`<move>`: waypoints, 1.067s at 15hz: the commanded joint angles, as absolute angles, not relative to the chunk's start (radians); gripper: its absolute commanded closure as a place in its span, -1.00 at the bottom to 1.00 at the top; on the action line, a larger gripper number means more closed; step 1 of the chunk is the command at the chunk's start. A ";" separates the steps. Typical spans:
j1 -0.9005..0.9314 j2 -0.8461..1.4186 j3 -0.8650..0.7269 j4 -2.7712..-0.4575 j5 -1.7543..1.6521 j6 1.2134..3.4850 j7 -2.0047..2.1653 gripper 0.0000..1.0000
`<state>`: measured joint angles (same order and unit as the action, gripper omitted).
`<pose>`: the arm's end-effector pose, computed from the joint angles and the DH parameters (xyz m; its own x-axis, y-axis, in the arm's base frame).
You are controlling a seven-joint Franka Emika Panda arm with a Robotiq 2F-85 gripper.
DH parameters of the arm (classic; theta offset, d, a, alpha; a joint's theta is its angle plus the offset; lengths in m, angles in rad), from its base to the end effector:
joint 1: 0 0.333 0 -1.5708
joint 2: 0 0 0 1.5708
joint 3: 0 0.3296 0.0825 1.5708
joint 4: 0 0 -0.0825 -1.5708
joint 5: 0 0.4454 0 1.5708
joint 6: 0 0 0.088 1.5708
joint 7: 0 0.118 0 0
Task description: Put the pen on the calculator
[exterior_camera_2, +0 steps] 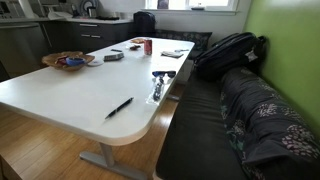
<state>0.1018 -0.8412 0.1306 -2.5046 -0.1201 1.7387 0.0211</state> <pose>0.3501 0.0755 0.5435 0.9785 0.1935 0.0720 0.1744 -0.9612 0.2136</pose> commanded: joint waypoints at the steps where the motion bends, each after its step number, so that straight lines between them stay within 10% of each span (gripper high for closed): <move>1: 0.101 -0.896 -0.024 -2.695 -0.209 1.875 -0.196 -1.00; 16: -0.050 -0.577 -0.144 -2.744 -0.194 2.252 -0.171 -1.00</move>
